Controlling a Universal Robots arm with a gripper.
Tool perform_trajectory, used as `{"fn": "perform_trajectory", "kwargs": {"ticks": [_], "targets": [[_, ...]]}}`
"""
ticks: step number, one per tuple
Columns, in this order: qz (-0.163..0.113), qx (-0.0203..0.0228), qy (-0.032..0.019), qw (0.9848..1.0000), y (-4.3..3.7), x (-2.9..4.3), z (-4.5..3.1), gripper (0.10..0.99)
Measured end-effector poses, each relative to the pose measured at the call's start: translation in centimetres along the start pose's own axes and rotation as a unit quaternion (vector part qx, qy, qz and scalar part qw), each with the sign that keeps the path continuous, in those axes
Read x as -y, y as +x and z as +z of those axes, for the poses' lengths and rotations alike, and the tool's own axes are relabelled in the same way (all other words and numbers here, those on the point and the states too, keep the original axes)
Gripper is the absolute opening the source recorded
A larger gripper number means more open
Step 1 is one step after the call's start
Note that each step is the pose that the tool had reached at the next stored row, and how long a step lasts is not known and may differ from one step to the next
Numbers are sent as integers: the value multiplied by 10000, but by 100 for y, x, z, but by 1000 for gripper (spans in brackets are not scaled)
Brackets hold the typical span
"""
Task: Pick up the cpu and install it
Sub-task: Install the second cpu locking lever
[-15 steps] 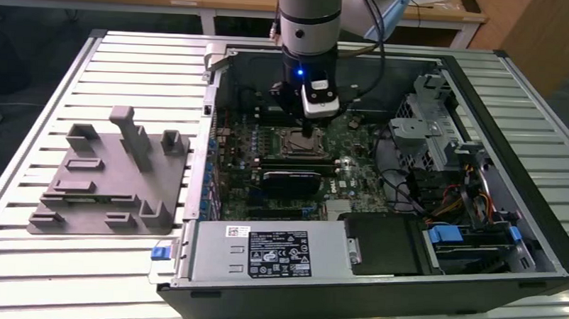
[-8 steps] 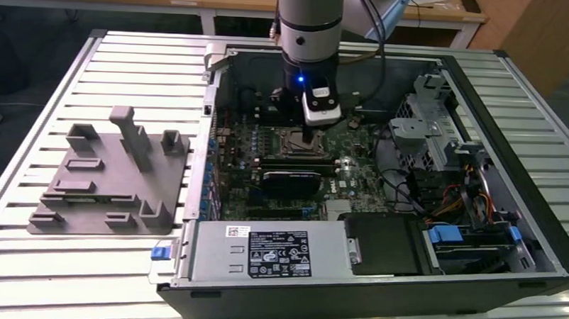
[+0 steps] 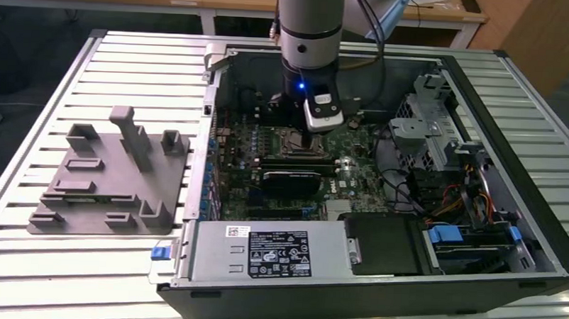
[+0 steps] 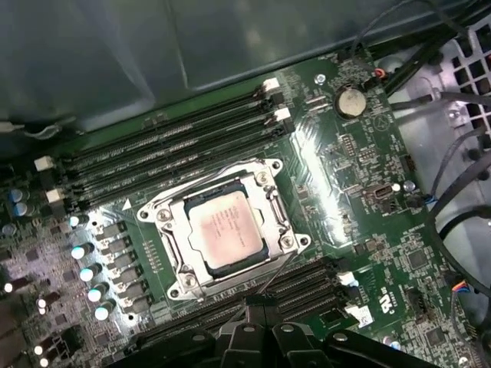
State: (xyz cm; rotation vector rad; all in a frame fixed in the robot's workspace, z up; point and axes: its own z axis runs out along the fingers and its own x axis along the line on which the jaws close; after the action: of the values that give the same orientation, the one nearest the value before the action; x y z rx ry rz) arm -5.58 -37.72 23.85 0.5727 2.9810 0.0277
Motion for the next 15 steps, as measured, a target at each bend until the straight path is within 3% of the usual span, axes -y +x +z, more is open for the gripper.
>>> {"fn": "perform_trajectory", "kwargs": {"ticks": [5,15], "targets": [[-130,-35,-2,9999,5,20,34,106],[-222,-39,-3,9997,107,73,73,106]]}}
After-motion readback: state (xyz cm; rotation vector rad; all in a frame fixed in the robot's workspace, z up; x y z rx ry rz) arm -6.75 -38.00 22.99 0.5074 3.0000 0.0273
